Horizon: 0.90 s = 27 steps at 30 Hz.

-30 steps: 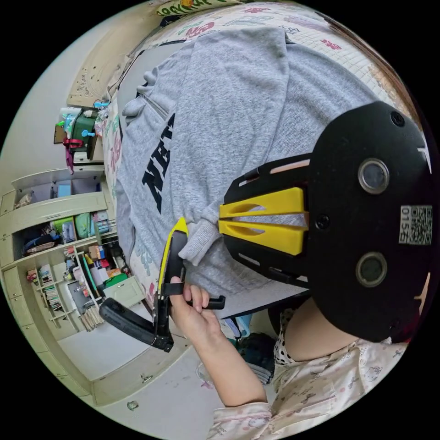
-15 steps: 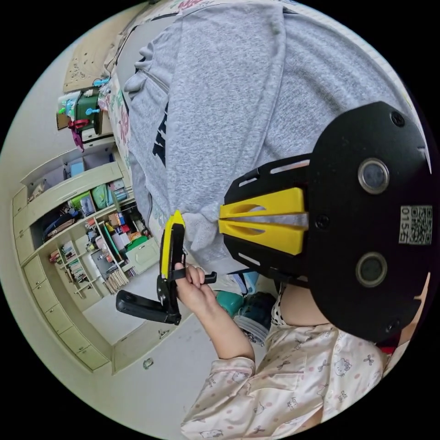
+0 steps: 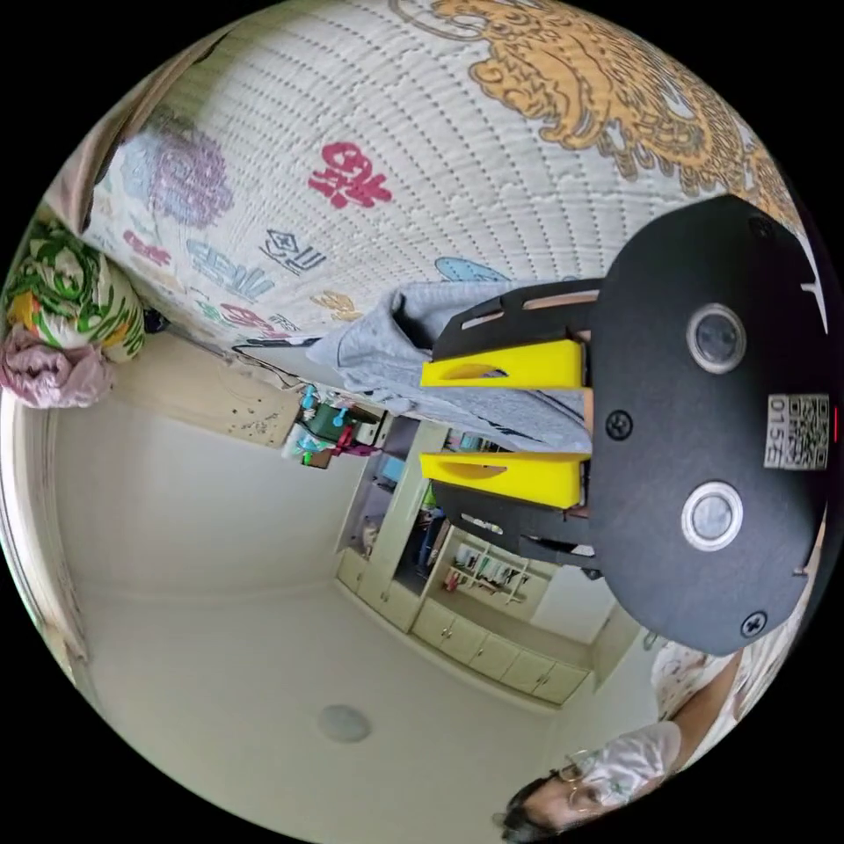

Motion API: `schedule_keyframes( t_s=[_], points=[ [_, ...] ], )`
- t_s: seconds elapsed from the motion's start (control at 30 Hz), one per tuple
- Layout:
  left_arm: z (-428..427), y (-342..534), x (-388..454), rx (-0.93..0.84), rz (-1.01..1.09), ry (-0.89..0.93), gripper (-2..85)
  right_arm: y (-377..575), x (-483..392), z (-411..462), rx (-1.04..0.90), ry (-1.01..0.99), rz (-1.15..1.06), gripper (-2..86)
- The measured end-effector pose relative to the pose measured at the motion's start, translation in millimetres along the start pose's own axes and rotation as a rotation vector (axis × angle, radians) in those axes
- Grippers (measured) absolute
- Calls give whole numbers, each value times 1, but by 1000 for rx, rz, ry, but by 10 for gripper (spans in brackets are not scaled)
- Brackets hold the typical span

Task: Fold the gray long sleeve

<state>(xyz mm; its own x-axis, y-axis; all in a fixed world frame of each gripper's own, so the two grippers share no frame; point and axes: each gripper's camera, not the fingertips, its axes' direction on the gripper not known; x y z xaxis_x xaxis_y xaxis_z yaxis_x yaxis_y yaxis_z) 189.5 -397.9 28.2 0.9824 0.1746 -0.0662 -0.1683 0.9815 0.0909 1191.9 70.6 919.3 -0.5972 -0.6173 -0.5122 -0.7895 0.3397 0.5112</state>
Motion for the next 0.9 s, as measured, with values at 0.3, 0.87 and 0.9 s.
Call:
schedule_keyframes(
  t_s=[0.3,0.87,0.9],
  points=[
    [16,-1,33,13,18,-207,104,-99,-6,73,-28,122,117,95],
    [54,50,71,-53,51,-351,35,-113,19,102,86,217,127,0],
    [55,54,71,-62,55,-343,30,-108,26,104,86,222,127,-1]
  ],
)
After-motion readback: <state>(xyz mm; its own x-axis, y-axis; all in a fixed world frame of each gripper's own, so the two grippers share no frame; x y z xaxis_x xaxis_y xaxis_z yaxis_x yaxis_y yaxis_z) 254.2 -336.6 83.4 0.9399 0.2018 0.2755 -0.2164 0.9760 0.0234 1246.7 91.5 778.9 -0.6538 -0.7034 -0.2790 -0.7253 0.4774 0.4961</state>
